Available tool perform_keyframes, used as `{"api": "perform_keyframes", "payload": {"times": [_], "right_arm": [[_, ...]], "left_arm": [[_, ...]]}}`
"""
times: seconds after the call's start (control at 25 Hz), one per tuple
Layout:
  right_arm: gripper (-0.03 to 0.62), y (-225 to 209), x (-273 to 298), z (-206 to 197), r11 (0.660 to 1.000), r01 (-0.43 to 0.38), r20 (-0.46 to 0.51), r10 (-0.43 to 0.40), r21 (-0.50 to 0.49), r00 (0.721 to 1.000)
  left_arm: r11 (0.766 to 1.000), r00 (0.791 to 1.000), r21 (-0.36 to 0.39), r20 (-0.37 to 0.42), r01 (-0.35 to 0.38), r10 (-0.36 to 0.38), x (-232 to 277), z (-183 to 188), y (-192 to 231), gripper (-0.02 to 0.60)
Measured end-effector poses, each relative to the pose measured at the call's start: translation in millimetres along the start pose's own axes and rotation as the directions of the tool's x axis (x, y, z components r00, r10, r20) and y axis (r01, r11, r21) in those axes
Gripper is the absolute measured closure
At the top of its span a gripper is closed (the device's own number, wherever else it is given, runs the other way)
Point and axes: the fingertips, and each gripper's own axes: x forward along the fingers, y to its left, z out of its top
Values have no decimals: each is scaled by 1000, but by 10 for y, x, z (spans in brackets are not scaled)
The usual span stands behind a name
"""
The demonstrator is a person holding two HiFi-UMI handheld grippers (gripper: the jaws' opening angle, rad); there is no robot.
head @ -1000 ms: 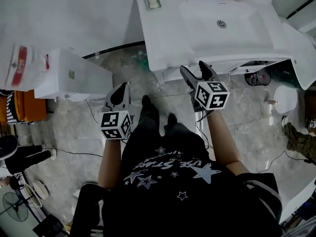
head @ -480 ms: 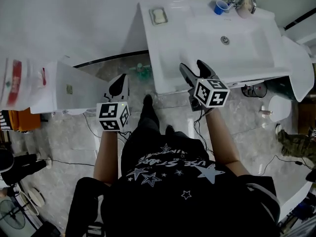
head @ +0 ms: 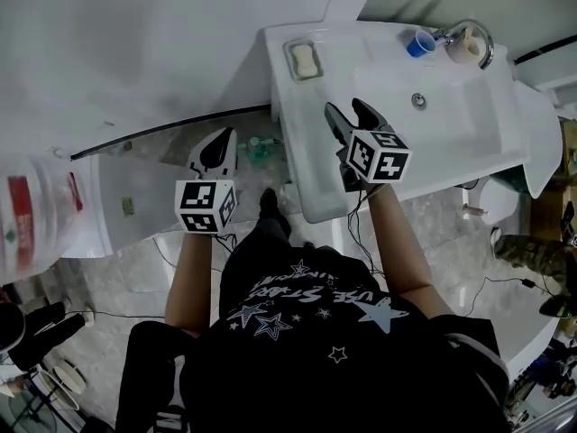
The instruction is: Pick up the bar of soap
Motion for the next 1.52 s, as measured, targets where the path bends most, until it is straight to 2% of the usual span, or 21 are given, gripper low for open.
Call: {"api": "perform_keyframes", "payload": {"times": [0.28, 0.44, 0.68, 0.96, 1.24, 1.52], "right_arm": [[359, 89, 722, 268, 1000, 9, -52, -9, -6, 999], [379, 70, 1113, 293, 1000, 23, -115, -23, -5, 993], [385, -83, 1545, 181, 997, 76, -243, -76, -9, 967], [385, -191, 1803, 48, 994, 111, -331, -110, -16, 937], [387, -221, 1936, -35, 985, 138, -407, -168, -103, 898], [396, -260, 1963, -83, 964, 157, -513, -249, -216, 821]], "left_arm": [[999, 999, -14, -22, 37, -37, 399, 47, 378, 572], [998, 998, -36, -37, 51, -53, 569, 34, 562, 572], [995, 995, -69, -62, 76, -80, 757, -28, 736, 572], [993, 992, -86, -86, 80, -88, 888, -86, 890, 572], [992, 991, -93, -97, 84, -93, 944, -130, 976, 572], [991, 990, -97, -102, 92, -101, 997, -134, 945, 572]]}}
